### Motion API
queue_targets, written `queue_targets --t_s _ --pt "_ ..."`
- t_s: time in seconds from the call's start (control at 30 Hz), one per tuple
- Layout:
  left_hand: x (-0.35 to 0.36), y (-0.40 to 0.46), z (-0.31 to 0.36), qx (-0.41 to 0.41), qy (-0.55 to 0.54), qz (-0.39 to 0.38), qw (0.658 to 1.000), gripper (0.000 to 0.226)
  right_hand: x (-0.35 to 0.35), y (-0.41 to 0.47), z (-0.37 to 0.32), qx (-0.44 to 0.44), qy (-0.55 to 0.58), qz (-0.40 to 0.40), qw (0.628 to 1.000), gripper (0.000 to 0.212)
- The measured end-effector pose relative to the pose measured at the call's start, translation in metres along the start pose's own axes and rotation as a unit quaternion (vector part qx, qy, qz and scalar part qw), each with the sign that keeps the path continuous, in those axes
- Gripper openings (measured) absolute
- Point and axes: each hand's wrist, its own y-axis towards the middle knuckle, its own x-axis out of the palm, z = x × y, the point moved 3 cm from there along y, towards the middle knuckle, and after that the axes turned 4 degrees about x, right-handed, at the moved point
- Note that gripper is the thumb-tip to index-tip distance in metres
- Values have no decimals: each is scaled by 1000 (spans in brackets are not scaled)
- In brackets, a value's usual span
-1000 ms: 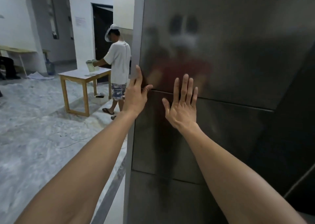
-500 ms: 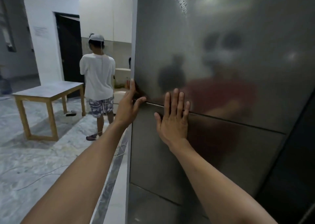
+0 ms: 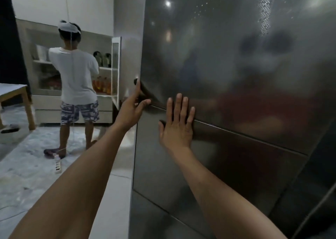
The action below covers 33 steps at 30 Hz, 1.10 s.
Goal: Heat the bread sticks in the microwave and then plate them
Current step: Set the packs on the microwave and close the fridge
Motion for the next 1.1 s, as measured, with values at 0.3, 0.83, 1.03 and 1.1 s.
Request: queue_targets --t_s 0.3,0.83,1.03,1.1 --pt "62 66 -52 -8 -121 -85 989 78 51 33 19 75 -94 -17 993 91" --pt "165 117 -86 -4 -123 -118 985 98 72 56 60 112 -231 -88 962 82" --pt "194 110 -90 48 -105 -169 979 96 69 60 84 108 -307 -113 939 83" --pt "202 107 -91 57 -74 -202 975 94 69 60 90 110 -323 -119 933 82"
